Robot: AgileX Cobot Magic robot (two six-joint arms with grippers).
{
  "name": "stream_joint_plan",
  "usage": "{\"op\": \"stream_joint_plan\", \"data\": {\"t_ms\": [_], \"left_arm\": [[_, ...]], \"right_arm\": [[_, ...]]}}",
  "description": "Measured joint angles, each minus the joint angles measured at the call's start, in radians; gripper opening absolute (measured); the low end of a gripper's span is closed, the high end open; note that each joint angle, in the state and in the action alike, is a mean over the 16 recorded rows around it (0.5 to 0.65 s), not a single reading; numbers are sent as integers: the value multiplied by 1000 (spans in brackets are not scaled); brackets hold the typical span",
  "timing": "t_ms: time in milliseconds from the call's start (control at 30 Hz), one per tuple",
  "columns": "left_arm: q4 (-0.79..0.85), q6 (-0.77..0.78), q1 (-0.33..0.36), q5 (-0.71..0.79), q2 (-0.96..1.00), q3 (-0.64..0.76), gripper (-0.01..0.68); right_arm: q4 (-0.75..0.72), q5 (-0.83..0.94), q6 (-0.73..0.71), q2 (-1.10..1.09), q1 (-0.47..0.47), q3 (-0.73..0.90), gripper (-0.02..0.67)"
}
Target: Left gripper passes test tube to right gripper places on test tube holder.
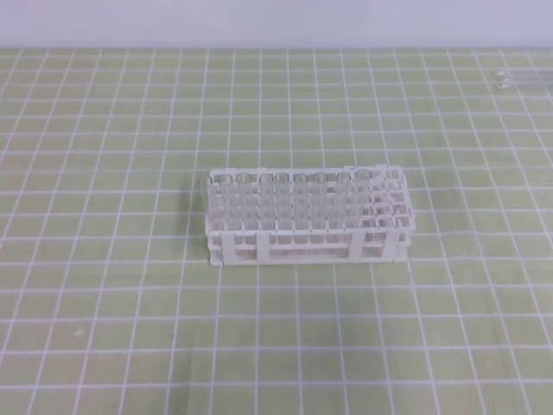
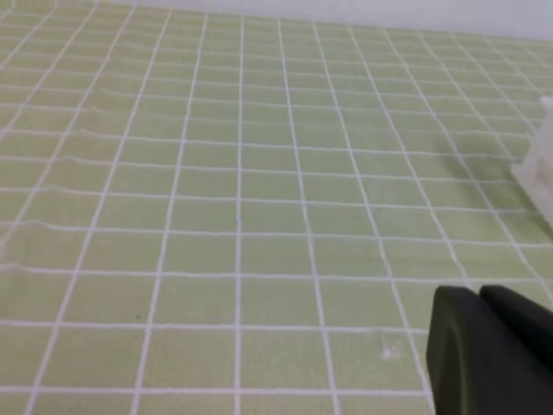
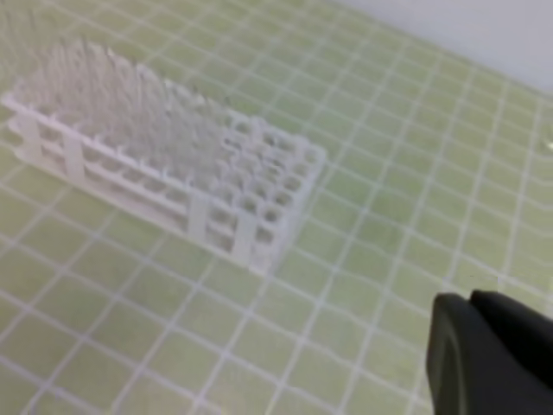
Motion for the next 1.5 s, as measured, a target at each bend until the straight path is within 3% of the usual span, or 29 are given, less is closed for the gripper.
{"op": "stream_joint_plan", "data": {"t_ms": [167, 333, 500, 733, 900, 1100, 1500], "left_arm": [[0, 25, 19, -1, -5, 1, -1], [0, 33, 22, -4, -5, 1, -1], [0, 33, 21, -4, -9, 2, -1], [0, 32, 21, -4, -9, 2, -1], [0, 32, 21, -4, -11, 2, -1], [0, 32, 21, -2, -9, 2, -2], [0, 32, 21, -3, -11, 2, -2]], "right_arm": [[-11, 160, 12, -142, -9, 13, -15], [-21, 141, 24, -264, -76, 85, -15], [-4, -62, 33, -360, -212, 241, -15], [41, -499, 42, -448, -432, 536, -15], [74, -697, 42, -488, -520, 685, -15], [108, -716, 36, -535, -535, 756, -15], [310, -447, -90, -639, -464, 759, -15]]}}
